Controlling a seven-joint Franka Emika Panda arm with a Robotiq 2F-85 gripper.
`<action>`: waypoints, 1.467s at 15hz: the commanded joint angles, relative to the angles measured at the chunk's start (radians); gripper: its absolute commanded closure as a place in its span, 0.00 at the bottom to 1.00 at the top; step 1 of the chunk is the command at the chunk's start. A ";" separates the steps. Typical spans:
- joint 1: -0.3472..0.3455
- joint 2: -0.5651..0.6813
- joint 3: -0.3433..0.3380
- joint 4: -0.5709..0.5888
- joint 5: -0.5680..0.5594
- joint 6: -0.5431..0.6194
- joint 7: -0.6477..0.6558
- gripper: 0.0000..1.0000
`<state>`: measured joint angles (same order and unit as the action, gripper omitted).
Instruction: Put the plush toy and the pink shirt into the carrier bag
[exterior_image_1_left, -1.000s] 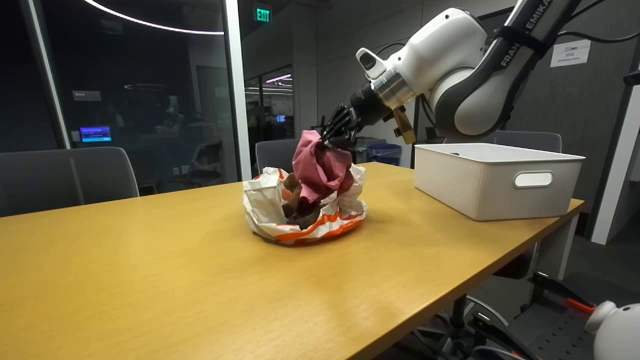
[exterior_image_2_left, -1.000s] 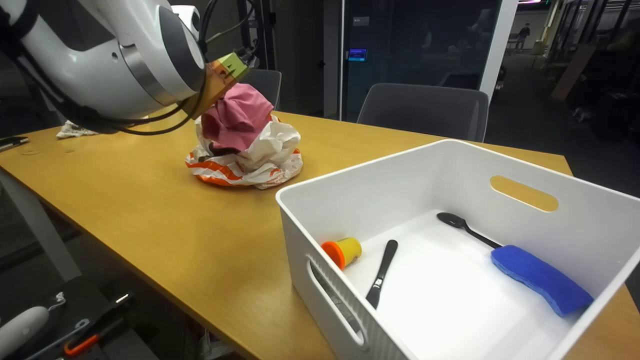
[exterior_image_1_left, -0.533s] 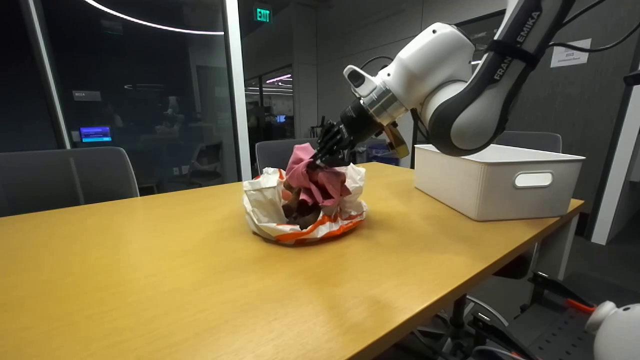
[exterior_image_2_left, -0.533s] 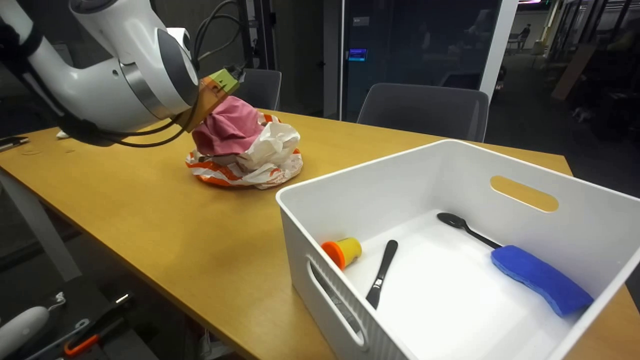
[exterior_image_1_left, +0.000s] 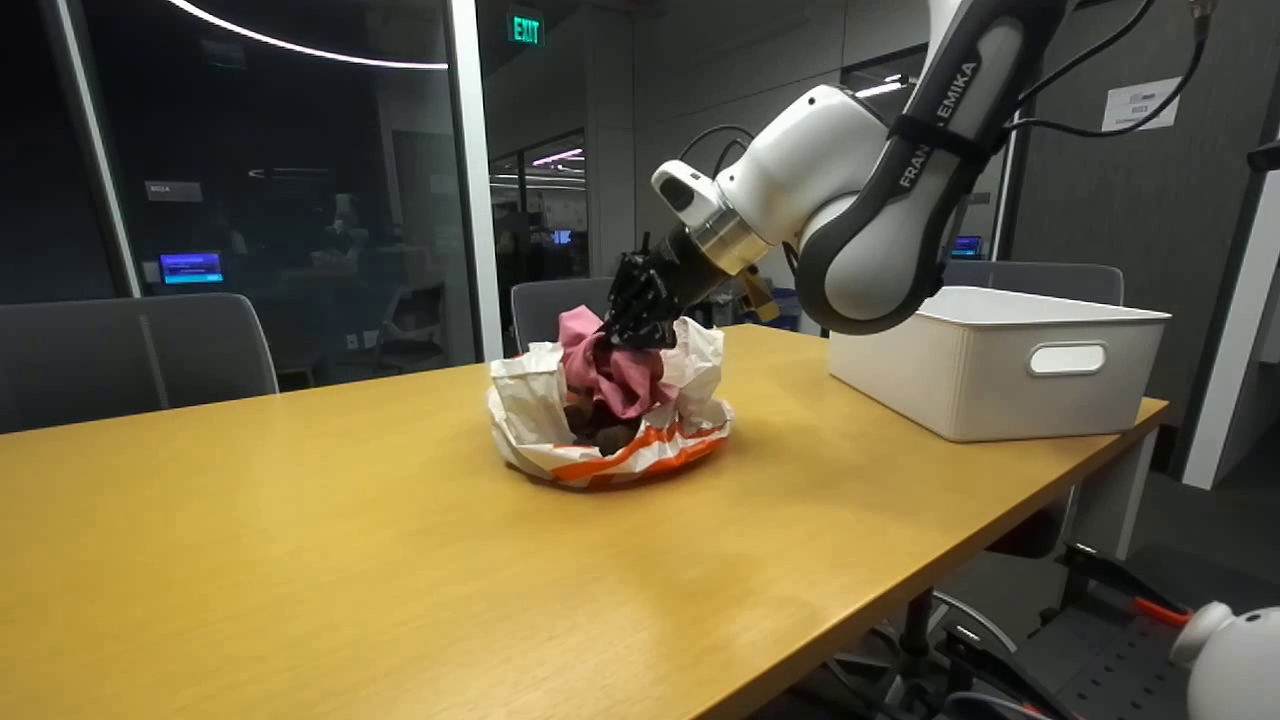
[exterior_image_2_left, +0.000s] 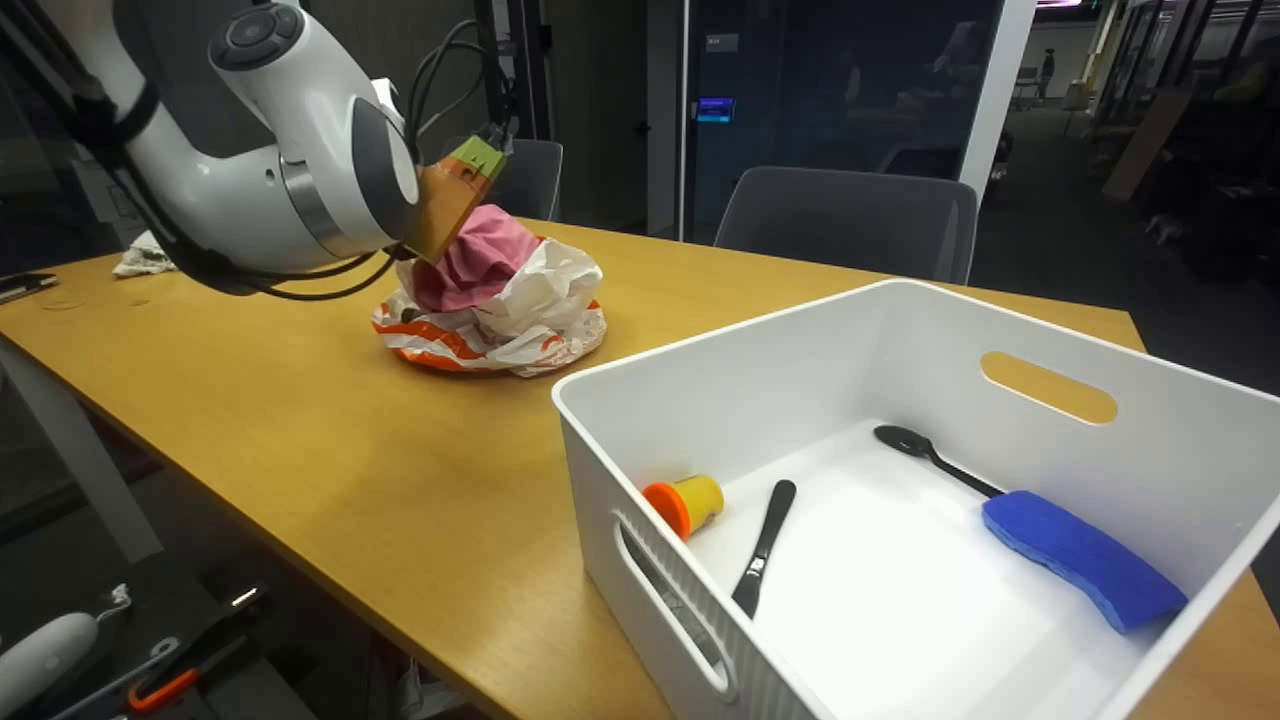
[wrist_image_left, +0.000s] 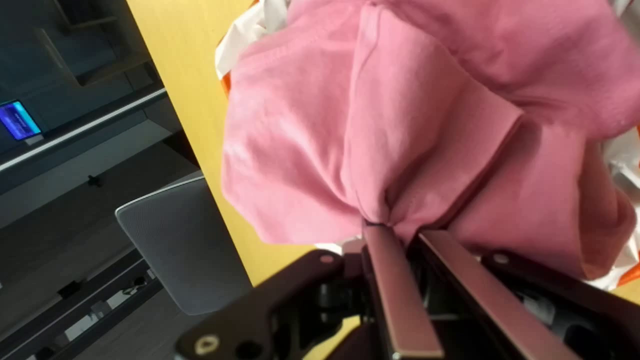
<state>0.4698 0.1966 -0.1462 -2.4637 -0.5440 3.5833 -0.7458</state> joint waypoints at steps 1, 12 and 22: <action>0.064 0.081 -0.032 0.008 0.088 0.070 -0.127 0.92; -0.019 0.190 0.090 0.026 0.170 0.219 -0.259 0.52; -0.338 -0.010 0.175 -0.019 -0.194 -0.027 -0.025 0.00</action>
<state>0.2431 0.3050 -0.0185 -2.4563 -0.5697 3.6636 -0.9166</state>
